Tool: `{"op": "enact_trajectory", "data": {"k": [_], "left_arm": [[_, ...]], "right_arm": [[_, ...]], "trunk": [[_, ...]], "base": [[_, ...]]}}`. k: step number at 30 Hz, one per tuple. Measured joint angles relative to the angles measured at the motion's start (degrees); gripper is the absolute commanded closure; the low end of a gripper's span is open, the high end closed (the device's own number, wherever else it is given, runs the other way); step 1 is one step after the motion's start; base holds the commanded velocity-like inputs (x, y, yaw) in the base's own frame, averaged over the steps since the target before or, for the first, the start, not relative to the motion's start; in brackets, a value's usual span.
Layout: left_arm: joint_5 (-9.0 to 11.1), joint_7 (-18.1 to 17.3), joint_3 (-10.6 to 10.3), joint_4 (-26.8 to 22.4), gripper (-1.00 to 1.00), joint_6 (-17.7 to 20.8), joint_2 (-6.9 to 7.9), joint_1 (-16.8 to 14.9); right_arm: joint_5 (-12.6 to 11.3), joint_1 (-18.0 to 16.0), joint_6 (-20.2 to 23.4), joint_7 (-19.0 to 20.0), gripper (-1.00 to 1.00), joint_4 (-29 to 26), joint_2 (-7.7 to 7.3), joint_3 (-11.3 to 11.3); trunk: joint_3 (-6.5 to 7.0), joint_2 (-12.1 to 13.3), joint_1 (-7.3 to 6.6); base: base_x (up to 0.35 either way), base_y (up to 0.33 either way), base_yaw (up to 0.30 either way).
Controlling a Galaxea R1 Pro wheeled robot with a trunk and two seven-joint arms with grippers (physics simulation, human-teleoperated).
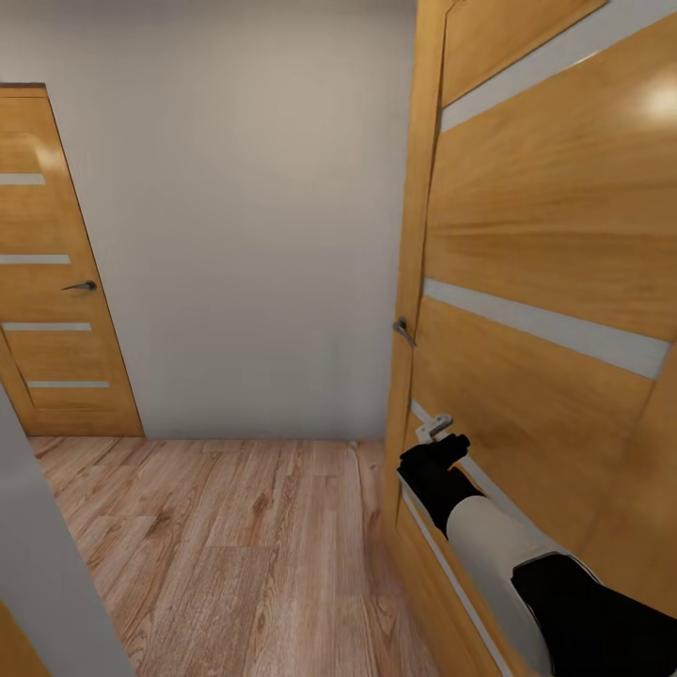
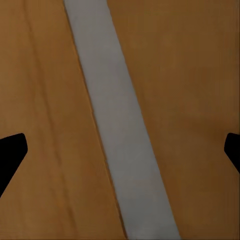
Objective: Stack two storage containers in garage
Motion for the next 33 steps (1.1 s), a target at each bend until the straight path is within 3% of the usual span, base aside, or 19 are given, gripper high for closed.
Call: {"op": "enact_trajectory", "data": {"k": [28,33], "left_arm": [[0.0,0.0,0.0,0.0,-1.0,-0.06,-0.03,-0.01],[0.0,0.0,0.0,0.0,-1.0,-0.06,0.01,-0.01]], "right_arm": [[-0.59,-2.76,-0.17,-0.09,-1.0,1.97,-2.15,-2.21],[-0.64,-3.3,-0.15,-0.07,-1.0,1.97,-2.37,-3.64]], "trunk": [[0.0,0.0,0.0],[0.0,0.0,0.0]], "base": [[0.0,0.0,0.0],[0.0,0.0,0.0]]}}
